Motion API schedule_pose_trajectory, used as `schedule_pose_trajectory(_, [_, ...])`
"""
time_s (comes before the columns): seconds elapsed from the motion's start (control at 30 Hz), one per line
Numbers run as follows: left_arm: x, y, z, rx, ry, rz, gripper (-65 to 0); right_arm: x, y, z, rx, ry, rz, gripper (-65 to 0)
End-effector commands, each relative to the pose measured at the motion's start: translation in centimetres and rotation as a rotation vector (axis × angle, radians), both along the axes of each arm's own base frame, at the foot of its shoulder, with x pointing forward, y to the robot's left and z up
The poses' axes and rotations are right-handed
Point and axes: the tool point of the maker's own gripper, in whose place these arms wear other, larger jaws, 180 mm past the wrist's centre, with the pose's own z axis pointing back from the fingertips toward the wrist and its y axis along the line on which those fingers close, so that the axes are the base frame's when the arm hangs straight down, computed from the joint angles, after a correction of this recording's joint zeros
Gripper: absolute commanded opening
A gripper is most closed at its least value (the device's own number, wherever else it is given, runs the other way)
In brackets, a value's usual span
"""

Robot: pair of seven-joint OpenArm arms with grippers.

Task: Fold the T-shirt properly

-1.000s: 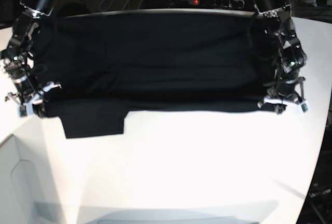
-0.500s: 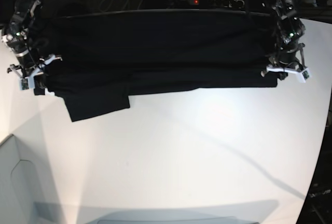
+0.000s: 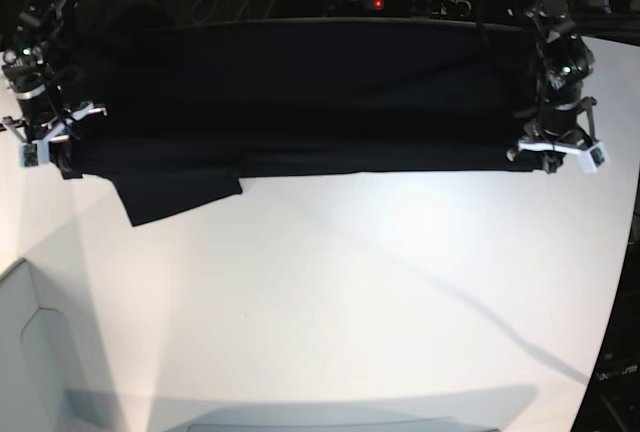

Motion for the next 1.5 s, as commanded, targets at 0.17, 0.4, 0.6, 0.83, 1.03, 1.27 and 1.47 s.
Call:
schedule_pose_trajectory(0.17, [-0.2, -0.3, 3.5, 0.070, -0.077, -0.020, -65.0, -0.7, 0.1, 1.8, -0.040, -0.038, 0.014, -65.0])
schedule_pose_trajectory(0.4, [-2.2, -0.3, 1.2, 0.054, -0.005, -0.015, -65.0, -2.2, 0.2, 0.8, -0.039, 0.006, 0.014, -65.0])
schedule_pose_trajectory(0.6, [-3.3, 0.1, -1.0, 0.030, 0.051, 0.002, -65.0, -3.3, 0.3, -0.1, -0.035, 0.043, 0.018, -65.0])
schedule_pose_trajectory(0.83, [-4.1, 0.3, -2.3, 0.015, 0.087, 0.012, -65.0, -3.9, 0.0, -1.8, 0.000, 0.077, -0.002, -65.0])
schedule_pose_trajectory(1.03, [-4.1, 0.2, -2.4, 0.012, 0.093, 0.010, -65.0, -4.3, -0.2, -2.8, 0.015, 0.103, -0.012, -65.0])
schedule_pose_trajectory(1.27, [-4.6, 0.1, -2.6, 0.013, 0.106, 0.007, -52.9, -4.2, -0.1, -2.6, 0.006, 0.102, -0.003, -43.5])
schedule_pose_trajectory(1.47, [-5.7, 0.1, -2.4, 0.029, 0.118, 0.003, -28.9, -3.9, -1.3, -0.2, -0.012, 0.021, -0.067, -29.4])
